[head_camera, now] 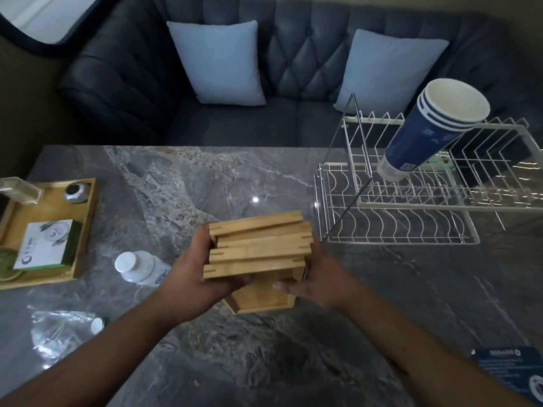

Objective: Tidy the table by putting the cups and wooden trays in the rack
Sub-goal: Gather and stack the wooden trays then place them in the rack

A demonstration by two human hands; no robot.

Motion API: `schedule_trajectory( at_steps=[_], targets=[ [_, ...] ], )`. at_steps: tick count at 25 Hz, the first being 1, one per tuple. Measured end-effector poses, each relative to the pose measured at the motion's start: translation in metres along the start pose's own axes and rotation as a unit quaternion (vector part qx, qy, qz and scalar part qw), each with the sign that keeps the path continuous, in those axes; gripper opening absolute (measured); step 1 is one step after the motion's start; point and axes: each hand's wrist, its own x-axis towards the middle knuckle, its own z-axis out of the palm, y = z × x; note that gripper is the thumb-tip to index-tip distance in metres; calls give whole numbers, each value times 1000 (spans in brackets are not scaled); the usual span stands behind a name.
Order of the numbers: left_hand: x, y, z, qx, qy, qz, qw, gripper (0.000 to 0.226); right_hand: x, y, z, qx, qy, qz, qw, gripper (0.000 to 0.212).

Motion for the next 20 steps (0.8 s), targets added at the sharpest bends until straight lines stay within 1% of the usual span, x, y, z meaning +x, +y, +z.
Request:
schedule_trajectory(
  at_steps=[1, 3, 6, 8, 10, 12, 15, 17, 20],
  targets=[
    [2, -1, -2, -15, 6, -13, 1000, 73, 6, -5, -3, 6, -12, 9, 1000, 88],
    [2, -3, -5, -61, 12, -45, 997, 73, 17, -16, -9, -18, -27, 28, 999, 92],
    [-4, -14, -3, -163, 27, -105, 981, 76, 31, -30, -15, -57, -77, 71, 993, 96],
    [-15, -26, 4, -243, 48, -163, 955, 77, 39, -36, -13, -86, -120, 112, 983, 94],
    [-32, -39, 19, -304, 68, -222, 924, 80, 44, -36, -6, -80, -159, 154, 972, 92],
    [-49, -52, 32, -359, 80, -274, 889, 85, 45, -32, 4, -80, -181, 181, 963, 87],
    [-66, -66, 43, -420, 68, -302, 853, 83, 42, -30, 15, -112, -205, 191, 953, 88],
    [-68, -71, 43, -432, 58, -301, 848, 81, 40, -32, 15, -118, -202, 189, 954, 85],
    [-62, -74, 40, -414, 34, -302, 858, 81, 39, -45, 6, -131, -184, 181, 957, 81]
  ],
)
